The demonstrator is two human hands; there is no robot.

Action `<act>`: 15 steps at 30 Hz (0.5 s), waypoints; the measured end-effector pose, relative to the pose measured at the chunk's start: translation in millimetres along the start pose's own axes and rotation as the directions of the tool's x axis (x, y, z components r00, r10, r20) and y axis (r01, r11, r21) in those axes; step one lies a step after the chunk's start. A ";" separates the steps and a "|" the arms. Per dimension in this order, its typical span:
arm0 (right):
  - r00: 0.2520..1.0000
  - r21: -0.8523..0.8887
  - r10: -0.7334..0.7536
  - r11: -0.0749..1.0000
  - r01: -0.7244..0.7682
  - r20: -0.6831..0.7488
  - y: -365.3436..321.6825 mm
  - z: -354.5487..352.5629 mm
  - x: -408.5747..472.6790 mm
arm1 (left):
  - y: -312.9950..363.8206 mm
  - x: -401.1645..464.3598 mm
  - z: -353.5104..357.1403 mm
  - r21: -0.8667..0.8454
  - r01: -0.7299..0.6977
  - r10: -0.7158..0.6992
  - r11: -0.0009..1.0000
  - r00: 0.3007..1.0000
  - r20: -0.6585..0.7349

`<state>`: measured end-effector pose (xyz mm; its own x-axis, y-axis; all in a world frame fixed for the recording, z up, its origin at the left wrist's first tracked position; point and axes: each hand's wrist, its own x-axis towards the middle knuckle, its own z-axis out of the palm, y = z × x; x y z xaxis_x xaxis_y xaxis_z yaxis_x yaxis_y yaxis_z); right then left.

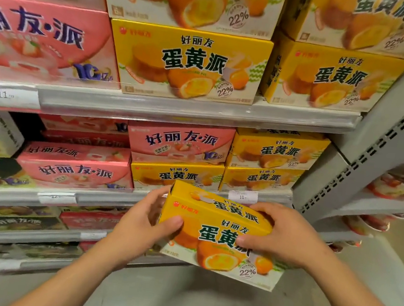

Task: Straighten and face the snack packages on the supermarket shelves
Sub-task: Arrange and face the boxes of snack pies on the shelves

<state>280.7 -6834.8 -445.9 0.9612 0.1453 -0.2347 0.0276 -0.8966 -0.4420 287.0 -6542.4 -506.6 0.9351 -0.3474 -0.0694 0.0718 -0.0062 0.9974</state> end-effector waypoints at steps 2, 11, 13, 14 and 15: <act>0.999 -0.026 -0.008 1.000 0.007 -0.031 1.0 -3.5 9.9 | 13.3 14.4 -13.0 0.169 -0.030 0.030 0.985 1.000 0.007; 0.998 -0.035 -0.013 0.999 0.011 -0.061 19.6 -23.5 36.5 | 60.9 110.1 -29.1 0.953 -0.205 0.528 -0.225 0.796 0.295; 0.998 -0.047 -0.039 0.998 0.037 -0.058 24.8 -28.8 40.0 | 70.7 123.7 -15.7 0.984 -0.058 0.427 -0.169 0.895 0.126; 0.997 -0.052 -0.050 0.998 0.047 -0.059 27.8 -31.7 41.1 | 73.0 131.2 -11.0 0.991 0.012 0.358 -0.130 0.933 0.036; 0.997 -0.055 -0.057 0.997 0.054 -0.057 30.8 -34.7 41.8 | 72.5 137.6 -8.4 0.993 0.059 0.313 -0.105 0.949 -0.023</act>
<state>331.3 -6870.9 -439.3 0.9722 0.1717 -0.1592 0.0941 -0.9092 -0.4056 423.8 -6582.7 -444.0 0.9183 -0.3100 0.2462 -0.2969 -0.9507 -0.0897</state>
